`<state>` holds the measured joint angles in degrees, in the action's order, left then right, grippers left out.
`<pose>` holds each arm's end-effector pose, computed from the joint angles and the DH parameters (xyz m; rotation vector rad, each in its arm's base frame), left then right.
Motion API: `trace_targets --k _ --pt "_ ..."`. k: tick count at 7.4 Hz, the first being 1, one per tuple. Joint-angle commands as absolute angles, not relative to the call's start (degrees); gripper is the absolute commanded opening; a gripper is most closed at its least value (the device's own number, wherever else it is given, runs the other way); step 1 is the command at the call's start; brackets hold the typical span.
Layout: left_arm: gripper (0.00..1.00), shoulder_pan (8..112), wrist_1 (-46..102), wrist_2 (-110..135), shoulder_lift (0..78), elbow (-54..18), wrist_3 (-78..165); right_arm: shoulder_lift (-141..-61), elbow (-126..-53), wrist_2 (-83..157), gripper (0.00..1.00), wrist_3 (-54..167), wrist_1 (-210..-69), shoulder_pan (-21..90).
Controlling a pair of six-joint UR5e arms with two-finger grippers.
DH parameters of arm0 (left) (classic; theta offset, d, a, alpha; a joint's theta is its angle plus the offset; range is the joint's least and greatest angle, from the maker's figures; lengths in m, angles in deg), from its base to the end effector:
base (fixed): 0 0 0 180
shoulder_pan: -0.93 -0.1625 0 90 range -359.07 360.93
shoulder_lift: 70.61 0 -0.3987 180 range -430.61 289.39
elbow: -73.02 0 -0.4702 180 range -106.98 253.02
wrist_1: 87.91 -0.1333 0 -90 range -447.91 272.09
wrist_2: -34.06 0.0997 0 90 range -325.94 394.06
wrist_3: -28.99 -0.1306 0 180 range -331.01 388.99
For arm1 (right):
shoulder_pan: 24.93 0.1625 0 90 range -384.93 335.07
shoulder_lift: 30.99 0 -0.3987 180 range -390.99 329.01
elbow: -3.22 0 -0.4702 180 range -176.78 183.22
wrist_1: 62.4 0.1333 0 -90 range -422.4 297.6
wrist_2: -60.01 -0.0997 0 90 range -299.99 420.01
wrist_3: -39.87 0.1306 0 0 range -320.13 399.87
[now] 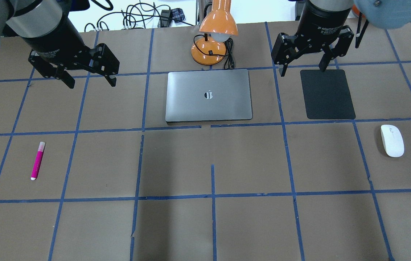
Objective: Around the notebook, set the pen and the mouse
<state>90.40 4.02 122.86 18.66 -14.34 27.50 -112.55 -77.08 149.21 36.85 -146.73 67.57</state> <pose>-0.1308 -0.5685 0.4608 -0.0266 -3.1207 0.0398 0.1620 -0.6115 0.4294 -0.1496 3.1214 0.1202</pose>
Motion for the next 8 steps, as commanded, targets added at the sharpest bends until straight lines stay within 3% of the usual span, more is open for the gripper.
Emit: trace_targets --k 1,3,5,8 --pt "1.00 90.40 4.29 123.18 18.34 -14.34 27.50 -112.20 -76.41 149.30 1.00 36.79 -146.87 67.00" --pt "1.00 90.49 4.29 123.01 18.16 -14.34 27.50 -111.50 -77.45 150.44 1.00 36.54 -150.61 66.83" --pt "1.00 90.31 4.73 123.09 17.90 -14.43 27.50 -111.41 -81.57 149.23 1.00 24.56 -151.70 54.61" --pt "1.00 90.05 6.21 123.18 17.46 -14.43 27.15 -112.11 -95.69 152.45 1.00 12.40 -166.61 43.22"
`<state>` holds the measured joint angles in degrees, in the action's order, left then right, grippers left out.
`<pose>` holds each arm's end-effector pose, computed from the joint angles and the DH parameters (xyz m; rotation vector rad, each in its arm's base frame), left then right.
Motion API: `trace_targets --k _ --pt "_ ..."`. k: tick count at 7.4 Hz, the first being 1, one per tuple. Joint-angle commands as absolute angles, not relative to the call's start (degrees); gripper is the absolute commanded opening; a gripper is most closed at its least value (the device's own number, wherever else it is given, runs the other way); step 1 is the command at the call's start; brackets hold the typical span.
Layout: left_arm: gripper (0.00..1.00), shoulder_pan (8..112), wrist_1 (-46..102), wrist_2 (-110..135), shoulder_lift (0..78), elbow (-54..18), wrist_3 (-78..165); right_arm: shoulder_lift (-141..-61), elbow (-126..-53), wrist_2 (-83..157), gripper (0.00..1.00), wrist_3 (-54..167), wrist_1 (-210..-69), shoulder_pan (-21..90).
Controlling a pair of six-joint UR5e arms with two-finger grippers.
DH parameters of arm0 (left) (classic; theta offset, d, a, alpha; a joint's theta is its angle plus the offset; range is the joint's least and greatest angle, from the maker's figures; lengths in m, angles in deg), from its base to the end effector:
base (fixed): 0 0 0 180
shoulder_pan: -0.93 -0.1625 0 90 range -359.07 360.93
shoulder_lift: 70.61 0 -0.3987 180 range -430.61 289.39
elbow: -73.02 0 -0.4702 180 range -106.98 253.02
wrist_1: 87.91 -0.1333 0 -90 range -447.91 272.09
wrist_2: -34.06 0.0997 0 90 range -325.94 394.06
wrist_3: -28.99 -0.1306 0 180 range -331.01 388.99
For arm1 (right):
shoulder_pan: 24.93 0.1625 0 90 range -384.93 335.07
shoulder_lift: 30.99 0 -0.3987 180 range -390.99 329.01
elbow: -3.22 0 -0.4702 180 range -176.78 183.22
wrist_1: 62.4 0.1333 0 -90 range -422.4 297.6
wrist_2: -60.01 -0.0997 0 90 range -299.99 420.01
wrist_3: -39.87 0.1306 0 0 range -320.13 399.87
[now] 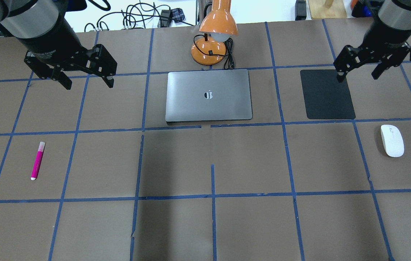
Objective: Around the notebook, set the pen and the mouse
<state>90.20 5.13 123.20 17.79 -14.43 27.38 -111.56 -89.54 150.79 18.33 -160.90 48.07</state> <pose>-0.1281 -0.5617 0.4664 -0.0242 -3.1267 0.0308 -0.0543 -0.6275 0.3198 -0.1247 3.1290 0.1023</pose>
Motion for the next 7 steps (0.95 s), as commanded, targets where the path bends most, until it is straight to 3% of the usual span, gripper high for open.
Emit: trace_targets --k 1,3,4,7 --pt "1.00 88.92 6.31 123.10 17.37 -14.43 26.71 -112.11 -99.39 153.95 1.00 9.66 -167.51 38.92" --pt "1.00 82.35 6.31 123.44 17.98 -16.52 26.53 -110.63 -108.17 153.44 1.00 4.55 -178.89 30.47" --pt "1.00 78.40 5.35 123.18 19.03 -21.59 26.79 -108.79 -112.40 154.13 1.00 3.41 -187.73 30.18" --pt "1.00 63.91 -18.04 125.63 20.53 -39.95 6.34 -102.38 -112.70 153.44 1.00 2.60 -194.39 30.17"
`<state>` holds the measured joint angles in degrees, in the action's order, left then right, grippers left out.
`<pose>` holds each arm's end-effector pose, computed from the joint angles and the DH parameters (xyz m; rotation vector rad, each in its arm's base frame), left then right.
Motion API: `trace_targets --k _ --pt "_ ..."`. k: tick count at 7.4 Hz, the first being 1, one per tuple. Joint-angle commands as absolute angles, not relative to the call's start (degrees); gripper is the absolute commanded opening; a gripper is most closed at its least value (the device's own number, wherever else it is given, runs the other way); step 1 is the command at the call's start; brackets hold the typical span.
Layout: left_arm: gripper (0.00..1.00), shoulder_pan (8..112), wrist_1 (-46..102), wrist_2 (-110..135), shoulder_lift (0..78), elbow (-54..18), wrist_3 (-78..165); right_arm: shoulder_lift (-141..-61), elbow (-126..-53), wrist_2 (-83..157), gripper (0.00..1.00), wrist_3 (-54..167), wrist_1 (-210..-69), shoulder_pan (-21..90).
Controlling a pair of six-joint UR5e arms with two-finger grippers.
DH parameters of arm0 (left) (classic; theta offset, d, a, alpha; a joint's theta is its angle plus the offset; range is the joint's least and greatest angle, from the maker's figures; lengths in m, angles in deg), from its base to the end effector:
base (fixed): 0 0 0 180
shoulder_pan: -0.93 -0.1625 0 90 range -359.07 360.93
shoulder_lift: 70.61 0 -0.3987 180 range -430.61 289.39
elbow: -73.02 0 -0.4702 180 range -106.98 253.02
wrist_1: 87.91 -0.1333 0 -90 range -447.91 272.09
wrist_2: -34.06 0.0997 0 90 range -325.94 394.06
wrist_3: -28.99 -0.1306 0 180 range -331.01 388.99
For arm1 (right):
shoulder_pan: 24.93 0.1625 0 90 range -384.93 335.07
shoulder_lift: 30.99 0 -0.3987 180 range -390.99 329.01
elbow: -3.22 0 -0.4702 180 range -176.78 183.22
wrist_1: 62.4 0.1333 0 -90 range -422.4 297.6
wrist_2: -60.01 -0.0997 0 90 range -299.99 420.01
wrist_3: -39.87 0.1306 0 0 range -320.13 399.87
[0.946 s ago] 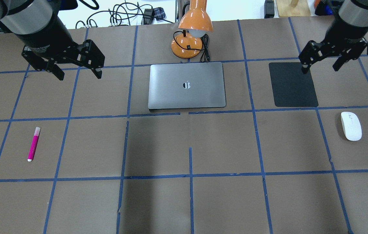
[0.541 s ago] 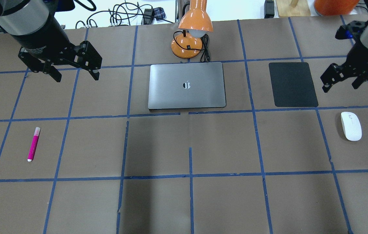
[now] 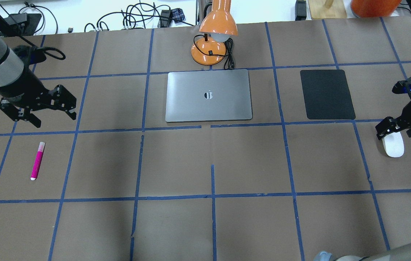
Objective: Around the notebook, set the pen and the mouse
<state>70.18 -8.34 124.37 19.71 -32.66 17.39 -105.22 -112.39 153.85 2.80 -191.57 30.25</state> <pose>0.0676 -0.5527 0.2919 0.2482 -3.1063 -0.1479 -0.2151 -0.5274 0.1013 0.0630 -3.1074 -0.1097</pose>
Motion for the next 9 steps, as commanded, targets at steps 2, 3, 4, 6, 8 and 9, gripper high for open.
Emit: trace_targets --k 2,3,4,6,8,9 --pt "1.00 54.06 -30.64 127.23 24.90 -46.22 -8.29 -101.04 -112.18 154.05 1.00 1.73 -195.38 30.09" --pt "1.00 50.97 -34.09 126.88 27.36 -47.03 -12.54 -100.95 -112.18 154.14 1.00 0.51 -195.82 30.09" --pt "1.00 50.33 -34.99 126.96 29.65 -47.30 -12.49 -100.60 -112.18 154.58 1.00 0.41 -195.91 30.09" --pt "1.00 50.14 -36.75 127.14 34.14 -46.78 -12.67 -99.72 -112.09 154.93 1.00 -1.52 -196.00 30.00" --pt "1.00 50.14 -40.60 127.31 36.61 -47.21 -12.50 -99.63 -112.09 154.84 0.92 -1.61 -196.00 29.74" --pt "0.95 50.14 -40.97 127.14 37.05 -47.30 -12.58 -99.63 -112.00 154.84 0.51 -1.61 -195.65 29.65"
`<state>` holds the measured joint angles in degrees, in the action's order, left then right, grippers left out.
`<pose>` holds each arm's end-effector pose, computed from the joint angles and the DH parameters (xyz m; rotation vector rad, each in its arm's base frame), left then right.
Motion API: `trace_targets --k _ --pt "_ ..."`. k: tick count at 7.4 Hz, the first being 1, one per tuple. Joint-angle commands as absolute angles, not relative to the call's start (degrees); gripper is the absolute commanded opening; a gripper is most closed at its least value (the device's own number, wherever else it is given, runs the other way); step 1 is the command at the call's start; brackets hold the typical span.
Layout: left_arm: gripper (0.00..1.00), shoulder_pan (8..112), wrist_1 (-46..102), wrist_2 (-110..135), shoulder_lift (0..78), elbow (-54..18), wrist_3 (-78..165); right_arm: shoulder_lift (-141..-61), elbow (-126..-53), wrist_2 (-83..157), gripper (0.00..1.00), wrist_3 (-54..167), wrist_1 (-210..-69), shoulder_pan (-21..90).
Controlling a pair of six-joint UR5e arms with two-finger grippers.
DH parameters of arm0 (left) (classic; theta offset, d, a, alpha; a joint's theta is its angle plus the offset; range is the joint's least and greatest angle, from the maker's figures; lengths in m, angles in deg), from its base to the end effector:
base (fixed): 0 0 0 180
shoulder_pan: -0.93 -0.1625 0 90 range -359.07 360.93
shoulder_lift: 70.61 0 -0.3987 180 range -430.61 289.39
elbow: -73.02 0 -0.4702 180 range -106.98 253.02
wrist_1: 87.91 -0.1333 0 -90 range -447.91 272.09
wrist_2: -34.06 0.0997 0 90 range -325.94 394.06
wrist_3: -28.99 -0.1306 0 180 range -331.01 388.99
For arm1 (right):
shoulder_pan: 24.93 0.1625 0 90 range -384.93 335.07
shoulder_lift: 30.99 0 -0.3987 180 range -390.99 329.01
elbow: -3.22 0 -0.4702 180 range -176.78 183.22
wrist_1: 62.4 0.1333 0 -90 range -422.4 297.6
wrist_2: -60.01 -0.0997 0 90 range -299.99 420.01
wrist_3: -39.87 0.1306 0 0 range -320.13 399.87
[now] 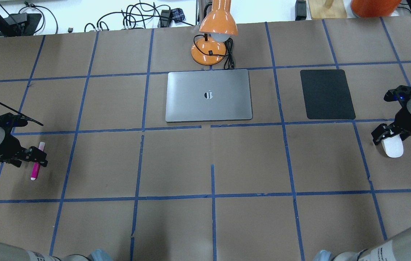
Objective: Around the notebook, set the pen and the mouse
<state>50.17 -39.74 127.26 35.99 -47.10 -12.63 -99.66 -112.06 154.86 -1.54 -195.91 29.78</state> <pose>0.2470 -0.4795 0.0639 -0.0272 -3.1233 -0.1578 -0.2240 -0.5282 0.0569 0.1693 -3.1007 -0.1475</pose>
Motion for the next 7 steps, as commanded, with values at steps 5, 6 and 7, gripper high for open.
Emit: trace_targets --k 5,6,7 --pt "0.00 50.14 -41.33 126.87 37.41 -47.21 -12.23 -101.31 -101.50 154.31 0.00 8.55 -186.01 39.69" --pt "0.00 50.14 -41.24 126.87 36.71 -47.13 -12.05 -99.65 -97.71 154.05 0.00 13.89 -185.11 44.54" --pt "0.00 50.58 -40.98 126.87 36.10 -47.04 -10.49 -96.41 -94.46 153.88 0.00 18.12 -185.01 49.20"
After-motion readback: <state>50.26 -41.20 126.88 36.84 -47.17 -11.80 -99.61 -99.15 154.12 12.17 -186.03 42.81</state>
